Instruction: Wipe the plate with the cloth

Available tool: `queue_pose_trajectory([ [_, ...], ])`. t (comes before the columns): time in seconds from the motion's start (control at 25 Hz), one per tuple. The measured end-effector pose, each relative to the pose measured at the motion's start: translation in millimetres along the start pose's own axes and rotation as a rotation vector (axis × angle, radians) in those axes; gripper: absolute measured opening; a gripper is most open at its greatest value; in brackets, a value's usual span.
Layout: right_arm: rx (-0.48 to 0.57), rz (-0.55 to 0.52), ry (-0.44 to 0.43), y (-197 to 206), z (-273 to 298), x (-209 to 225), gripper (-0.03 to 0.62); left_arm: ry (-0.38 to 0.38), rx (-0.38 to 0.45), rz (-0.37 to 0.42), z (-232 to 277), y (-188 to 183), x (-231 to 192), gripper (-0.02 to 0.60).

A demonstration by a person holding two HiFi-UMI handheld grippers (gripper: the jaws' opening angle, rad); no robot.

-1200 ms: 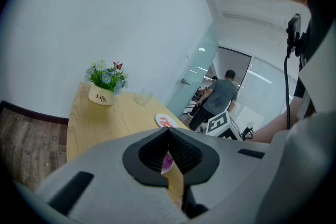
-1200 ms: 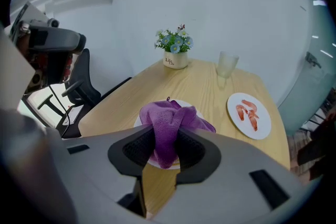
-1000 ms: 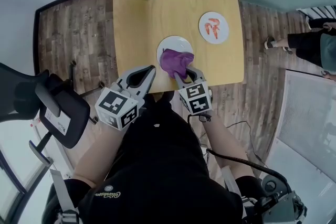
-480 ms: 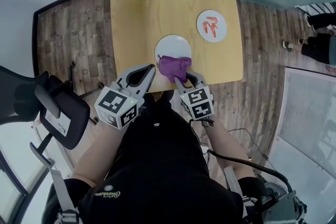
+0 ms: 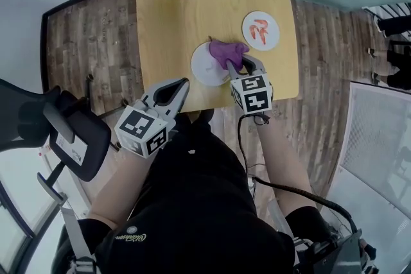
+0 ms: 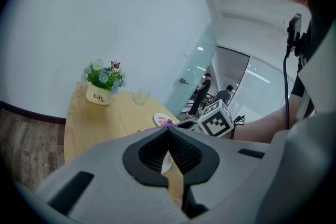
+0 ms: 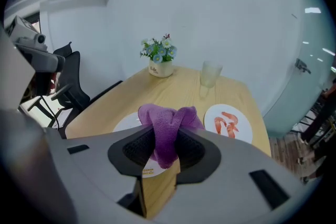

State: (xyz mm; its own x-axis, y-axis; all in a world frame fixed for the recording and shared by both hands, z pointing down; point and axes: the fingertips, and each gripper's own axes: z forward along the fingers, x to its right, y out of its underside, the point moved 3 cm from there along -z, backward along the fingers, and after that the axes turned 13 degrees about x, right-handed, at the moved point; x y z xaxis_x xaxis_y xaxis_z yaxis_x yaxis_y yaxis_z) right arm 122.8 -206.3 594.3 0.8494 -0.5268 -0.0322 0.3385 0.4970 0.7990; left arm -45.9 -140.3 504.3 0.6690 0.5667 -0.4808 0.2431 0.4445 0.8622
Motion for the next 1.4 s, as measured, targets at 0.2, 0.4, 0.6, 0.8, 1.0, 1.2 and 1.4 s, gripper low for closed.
queue_pose_trajectory([
  [0.2,-0.061,0.003,-0.012,25.1,0.4,-6.7,0.104,-0.008,0.001,-0.003,-4.0,1.3,-2.5,0.0],
  [0.4,-0.071,0.009,-0.02,35.6,-16.6,-15.3,0.104,-0.003,0.004,-0.002,-3.5,1.1,-3.4,0.0],
  [0.6,-0.104,0.02,-0.074,52.6,-42.2,-36.8,0.104,0.014,0.001,-0.002,3.0,-0.7,-1.5,0.0],
  [0.8,-0.158,0.041,-0.141,77.7,-66.8,-70.0,0.104,0.023,-0.002,-0.002,6.2,-1.4,-0.6,0.0],
  [1.0,-0.156,0.059,-0.134,82.6,-72.6,-71.5,0.104,0.027,-0.003,0.002,7.8,-1.6,-0.4,0.0],
  [1.2,-0.054,0.067,-0.063,43.2,-69.3,-37.2,0.104,0.023,-0.002,0.001,6.0,-2.5,-2.1,0.0],
  [1.4,0.001,0.036,0.031,9.4,-44.4,14.1,0.104,0.021,-0.004,0.0,5.6,-2.4,-1.1,0.0],
])
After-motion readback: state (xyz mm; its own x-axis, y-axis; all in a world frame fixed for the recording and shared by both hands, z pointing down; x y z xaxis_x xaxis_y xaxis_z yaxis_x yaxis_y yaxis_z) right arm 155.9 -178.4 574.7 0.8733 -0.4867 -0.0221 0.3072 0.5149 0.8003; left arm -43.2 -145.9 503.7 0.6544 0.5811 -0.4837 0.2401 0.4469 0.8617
